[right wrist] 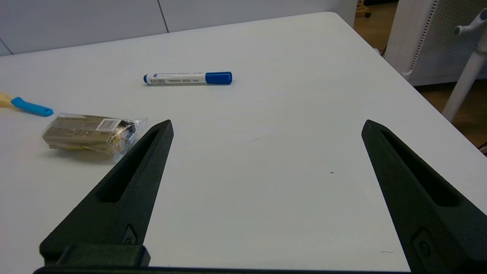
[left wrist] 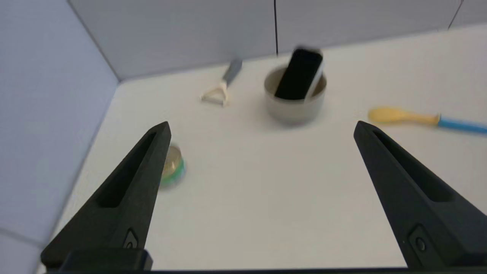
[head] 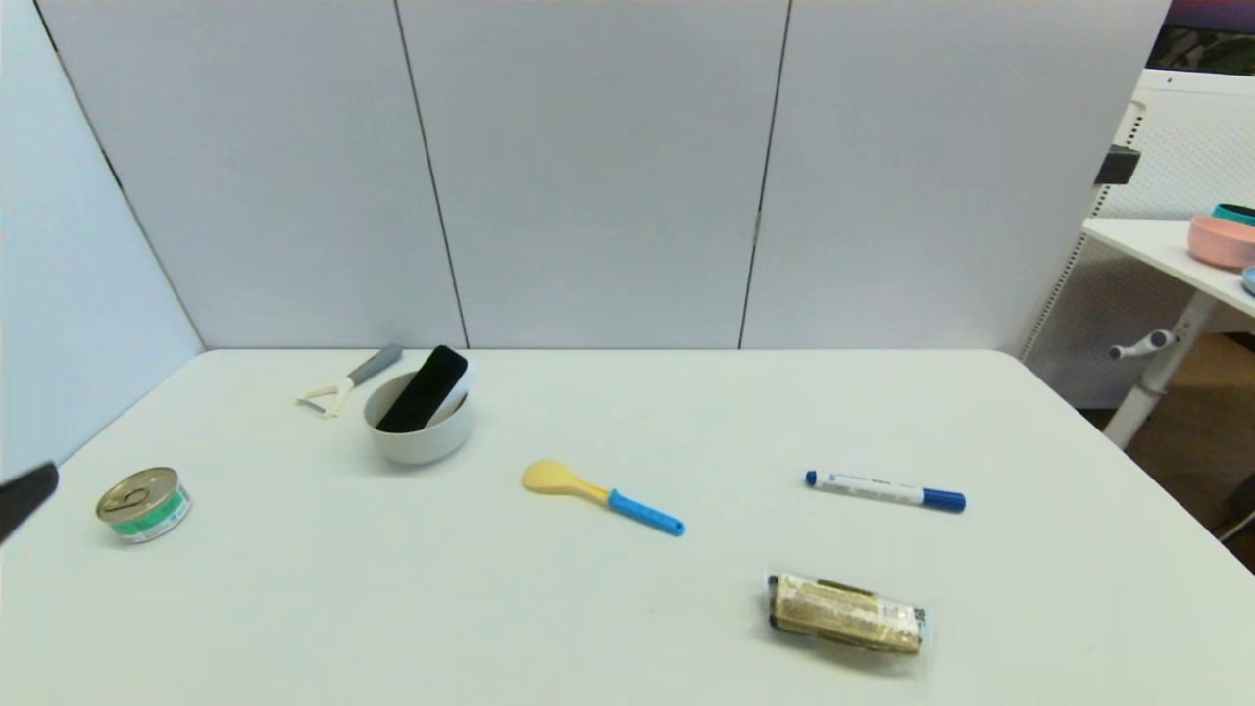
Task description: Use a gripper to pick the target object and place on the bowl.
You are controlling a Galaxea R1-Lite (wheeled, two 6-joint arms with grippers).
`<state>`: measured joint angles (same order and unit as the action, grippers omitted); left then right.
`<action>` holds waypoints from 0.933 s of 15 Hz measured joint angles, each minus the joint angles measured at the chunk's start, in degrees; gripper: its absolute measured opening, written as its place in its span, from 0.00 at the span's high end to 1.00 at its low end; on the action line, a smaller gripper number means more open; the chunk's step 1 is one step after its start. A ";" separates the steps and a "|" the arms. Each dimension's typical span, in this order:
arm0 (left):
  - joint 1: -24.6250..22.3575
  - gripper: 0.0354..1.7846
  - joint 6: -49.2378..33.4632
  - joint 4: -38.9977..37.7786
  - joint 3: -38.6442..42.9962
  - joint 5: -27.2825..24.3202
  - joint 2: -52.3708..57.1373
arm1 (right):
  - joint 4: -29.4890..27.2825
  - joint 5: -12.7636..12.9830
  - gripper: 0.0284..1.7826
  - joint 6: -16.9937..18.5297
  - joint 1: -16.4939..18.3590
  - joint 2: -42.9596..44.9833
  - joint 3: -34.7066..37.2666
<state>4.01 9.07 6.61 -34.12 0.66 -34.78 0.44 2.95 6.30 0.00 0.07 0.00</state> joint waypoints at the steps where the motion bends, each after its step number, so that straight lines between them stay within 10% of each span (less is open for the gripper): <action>1: -0.29 0.05 -0.17 -0.33 4.68 0.27 4.13 | -0.02 0.02 0.04 0.00 0.00 0.00 0.00; 14: -3.39 0.04 -4.50 -1.82 32.04 -0.68 34.04 | -0.04 0.00 0.04 0.00 0.00 0.00 0.00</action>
<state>0.62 4.57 4.79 -2.08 -0.02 -0.74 0.40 2.95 6.30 0.00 0.07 0.00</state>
